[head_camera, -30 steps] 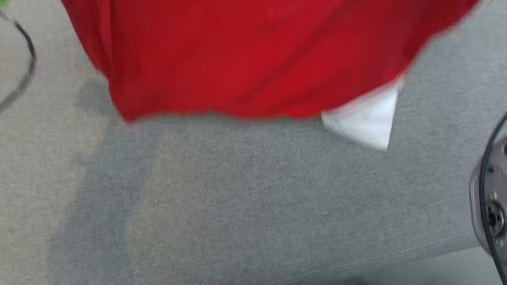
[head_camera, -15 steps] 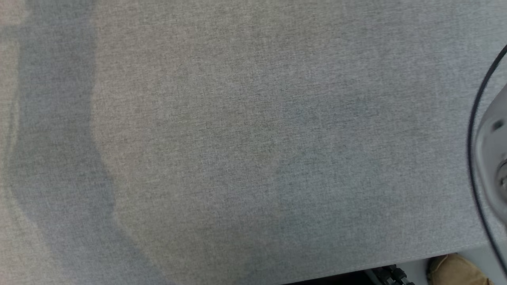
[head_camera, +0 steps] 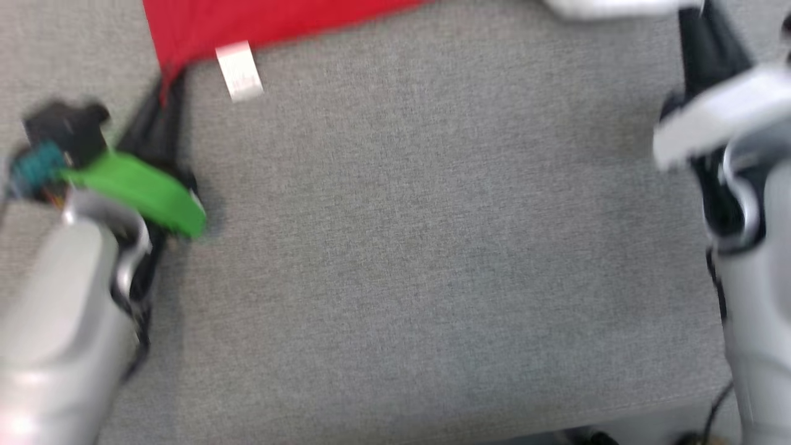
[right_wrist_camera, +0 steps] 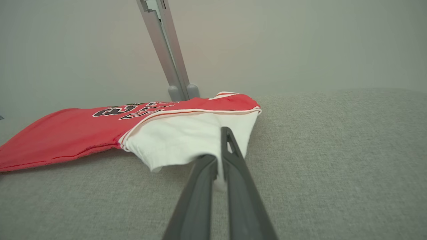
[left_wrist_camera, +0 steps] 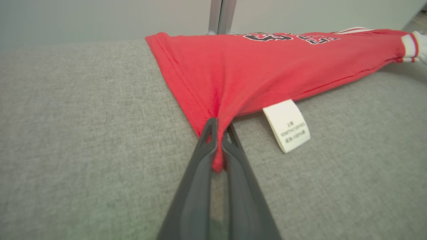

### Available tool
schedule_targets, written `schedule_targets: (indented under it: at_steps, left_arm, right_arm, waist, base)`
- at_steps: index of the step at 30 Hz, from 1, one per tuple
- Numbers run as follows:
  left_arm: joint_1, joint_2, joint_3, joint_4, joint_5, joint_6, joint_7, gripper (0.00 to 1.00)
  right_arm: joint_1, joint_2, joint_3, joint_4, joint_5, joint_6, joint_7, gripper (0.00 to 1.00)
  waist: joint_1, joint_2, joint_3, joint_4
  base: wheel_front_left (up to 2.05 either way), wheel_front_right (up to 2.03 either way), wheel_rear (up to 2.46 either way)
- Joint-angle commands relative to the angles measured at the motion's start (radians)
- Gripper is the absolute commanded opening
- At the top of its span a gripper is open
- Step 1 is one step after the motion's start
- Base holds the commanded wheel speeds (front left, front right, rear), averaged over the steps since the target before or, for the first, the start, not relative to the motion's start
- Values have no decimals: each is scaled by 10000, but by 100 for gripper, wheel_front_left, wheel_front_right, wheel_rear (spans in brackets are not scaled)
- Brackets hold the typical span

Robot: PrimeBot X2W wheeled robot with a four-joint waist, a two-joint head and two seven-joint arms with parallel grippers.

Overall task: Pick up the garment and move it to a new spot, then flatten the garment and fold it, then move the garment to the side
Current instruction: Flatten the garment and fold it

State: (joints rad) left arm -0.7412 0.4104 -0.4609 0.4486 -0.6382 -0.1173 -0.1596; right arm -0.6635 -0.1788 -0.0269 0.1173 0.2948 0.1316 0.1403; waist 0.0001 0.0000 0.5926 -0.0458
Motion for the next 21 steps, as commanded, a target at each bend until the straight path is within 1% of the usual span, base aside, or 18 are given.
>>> schedule_targets:
  at_steps: [1,3,6,11,13,17,20,21]
  left_arm:
    - [1053,81,-80,-378,-206,210,5,0]
    - [2277,151,-233,-978,-219,509,68,0]
    - [3989,97,-537,-1860,-465,920,341,0]
    - [6341,187,-799,-3333,-790,1785,623,0]
    - [7110,141,-848,-3897,-1005,2047,719,0]
    - [8262,292,-938,-5053,-1376,2444,1007,0]
    - [8656,331,-915,-5662,-1742,2466,1256,0]
    - [8616,442,-858,-5772,-1726,2527,1319,0]
  right_arm:
    - [1108,-225,52,-424,81,-17,138,0]
    - [2520,-331,39,-910,231,-17,327,0]
    - [4400,-410,-98,-1491,445,-17,572,0]
    - [7260,-218,-341,-2286,849,-17,931,0]
    - [8229,-123,-397,-2609,990,-16,1097,0]
    - [9549,11,-612,-3278,1309,-16,1395,0]
    - [9731,-62,-973,-3545,1302,-16,1534,0]
    - [9600,-107,-1016,-3612,1301,-16,1630,0]
  waist:
    - [-1,0,-1354,114]
    - [-1,0,-1894,171]
    - [-1,0,-2580,275]
    - [-1,0,-3379,443]
    - [-1,0,-3546,492]
    - [-1,0,-3585,547]
    - [-1,0,-3495,493]
    - [-1,0,-3428,469]
  base:
    - [0,0,0]
    - [0,0,0]
    - [0,0,0]
    - [0,0,0]
    - [0,0,0]
    - [0,0,0]
    - [0,0,0]
    - [0,0,0]
